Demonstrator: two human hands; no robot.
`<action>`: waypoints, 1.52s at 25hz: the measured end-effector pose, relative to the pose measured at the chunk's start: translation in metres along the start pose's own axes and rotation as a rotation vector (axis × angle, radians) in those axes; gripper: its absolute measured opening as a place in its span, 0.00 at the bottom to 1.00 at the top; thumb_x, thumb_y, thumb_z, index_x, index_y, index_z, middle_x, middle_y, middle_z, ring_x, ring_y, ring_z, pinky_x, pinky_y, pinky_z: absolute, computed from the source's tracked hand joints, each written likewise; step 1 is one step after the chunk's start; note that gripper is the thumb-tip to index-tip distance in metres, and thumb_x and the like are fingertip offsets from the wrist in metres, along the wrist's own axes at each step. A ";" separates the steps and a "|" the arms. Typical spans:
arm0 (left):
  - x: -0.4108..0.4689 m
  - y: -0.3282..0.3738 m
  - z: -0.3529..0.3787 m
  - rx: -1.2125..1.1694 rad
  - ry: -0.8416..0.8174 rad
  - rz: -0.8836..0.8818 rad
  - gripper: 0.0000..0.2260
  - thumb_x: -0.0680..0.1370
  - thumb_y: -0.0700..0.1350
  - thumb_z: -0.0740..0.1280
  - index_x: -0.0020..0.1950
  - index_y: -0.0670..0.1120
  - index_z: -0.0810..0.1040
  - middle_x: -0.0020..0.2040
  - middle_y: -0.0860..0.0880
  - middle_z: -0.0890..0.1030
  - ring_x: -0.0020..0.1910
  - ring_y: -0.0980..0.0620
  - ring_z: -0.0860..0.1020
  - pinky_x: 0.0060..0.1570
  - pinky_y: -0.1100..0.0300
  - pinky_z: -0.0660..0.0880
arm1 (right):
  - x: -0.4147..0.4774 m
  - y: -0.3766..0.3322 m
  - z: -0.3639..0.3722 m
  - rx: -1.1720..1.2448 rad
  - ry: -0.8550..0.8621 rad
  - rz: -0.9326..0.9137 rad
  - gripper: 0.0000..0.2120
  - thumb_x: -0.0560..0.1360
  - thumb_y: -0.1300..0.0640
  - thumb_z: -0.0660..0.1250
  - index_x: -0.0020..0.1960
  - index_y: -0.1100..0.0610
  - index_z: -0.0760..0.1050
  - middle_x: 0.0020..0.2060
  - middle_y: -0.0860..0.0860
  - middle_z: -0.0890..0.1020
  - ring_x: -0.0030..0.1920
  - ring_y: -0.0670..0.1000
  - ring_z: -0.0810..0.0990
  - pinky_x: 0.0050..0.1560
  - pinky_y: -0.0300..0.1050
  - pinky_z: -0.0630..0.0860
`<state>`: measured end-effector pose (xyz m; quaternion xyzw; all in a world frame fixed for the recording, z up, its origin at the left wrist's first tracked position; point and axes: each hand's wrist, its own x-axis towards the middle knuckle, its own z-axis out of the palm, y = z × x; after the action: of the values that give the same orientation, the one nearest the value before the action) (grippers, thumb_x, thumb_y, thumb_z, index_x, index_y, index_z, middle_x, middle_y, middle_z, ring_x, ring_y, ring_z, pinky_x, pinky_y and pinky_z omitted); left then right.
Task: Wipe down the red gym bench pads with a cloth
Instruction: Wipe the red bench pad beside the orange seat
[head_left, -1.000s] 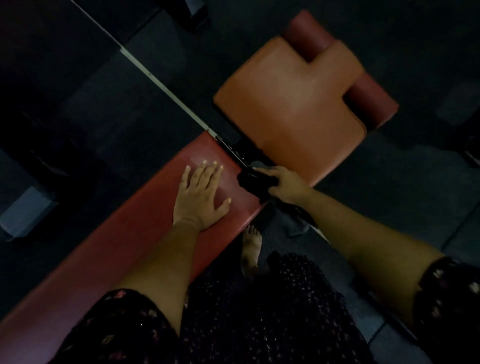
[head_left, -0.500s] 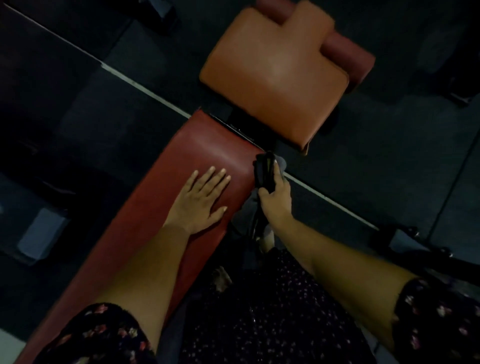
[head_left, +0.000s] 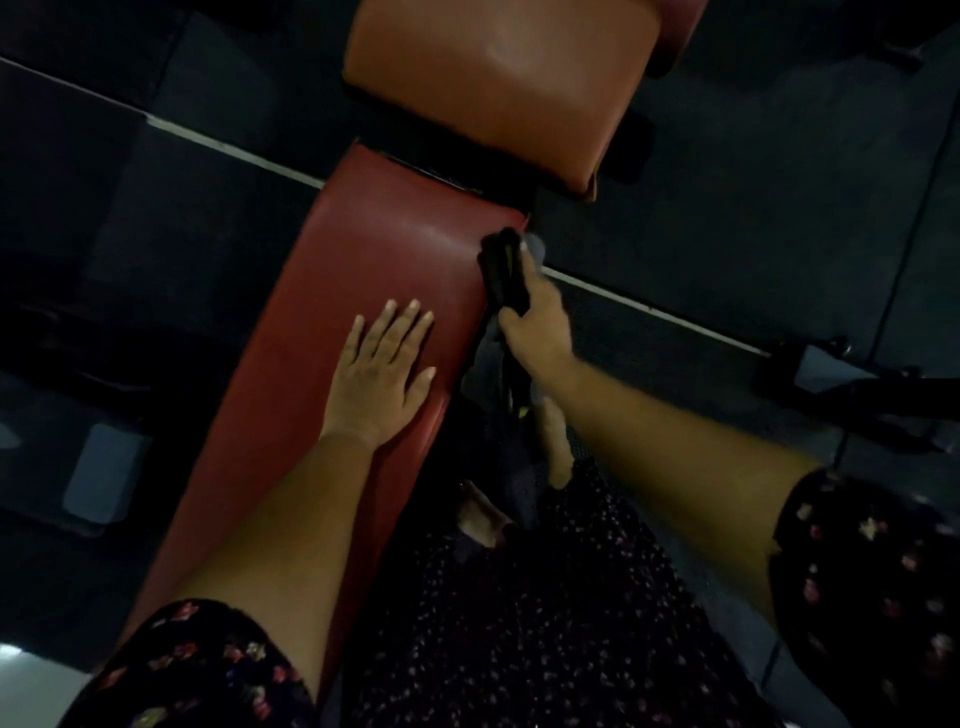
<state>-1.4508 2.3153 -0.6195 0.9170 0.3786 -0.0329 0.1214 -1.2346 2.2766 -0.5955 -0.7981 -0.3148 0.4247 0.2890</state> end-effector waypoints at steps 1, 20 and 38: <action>-0.005 0.003 0.002 0.003 0.013 -0.015 0.28 0.80 0.53 0.52 0.79 0.47 0.53 0.78 0.46 0.60 0.78 0.46 0.54 0.76 0.46 0.46 | -0.030 0.006 0.016 0.014 -0.030 0.023 0.38 0.76 0.62 0.63 0.79 0.46 0.48 0.71 0.56 0.66 0.61 0.58 0.75 0.47 0.37 0.71; -0.030 0.016 0.008 -0.084 0.202 -0.137 0.24 0.80 0.51 0.57 0.76 0.51 0.62 0.76 0.49 0.59 0.74 0.45 0.60 0.73 0.38 0.49 | -0.093 0.062 0.073 0.082 -0.181 0.030 0.40 0.77 0.64 0.61 0.79 0.46 0.42 0.74 0.55 0.62 0.70 0.56 0.67 0.68 0.42 0.65; -0.144 0.033 0.028 -0.136 -0.022 -0.397 0.29 0.78 0.56 0.55 0.78 0.54 0.56 0.80 0.52 0.53 0.79 0.50 0.45 0.71 0.36 0.38 | -0.072 0.061 0.057 0.080 -0.099 0.056 0.36 0.78 0.60 0.59 0.78 0.40 0.46 0.69 0.54 0.71 0.51 0.52 0.78 0.48 0.44 0.78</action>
<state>-1.5287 2.1871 -0.6180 0.8137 0.5519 -0.0408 0.1782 -1.2996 2.1946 -0.6309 -0.7725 -0.2891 0.4837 0.2928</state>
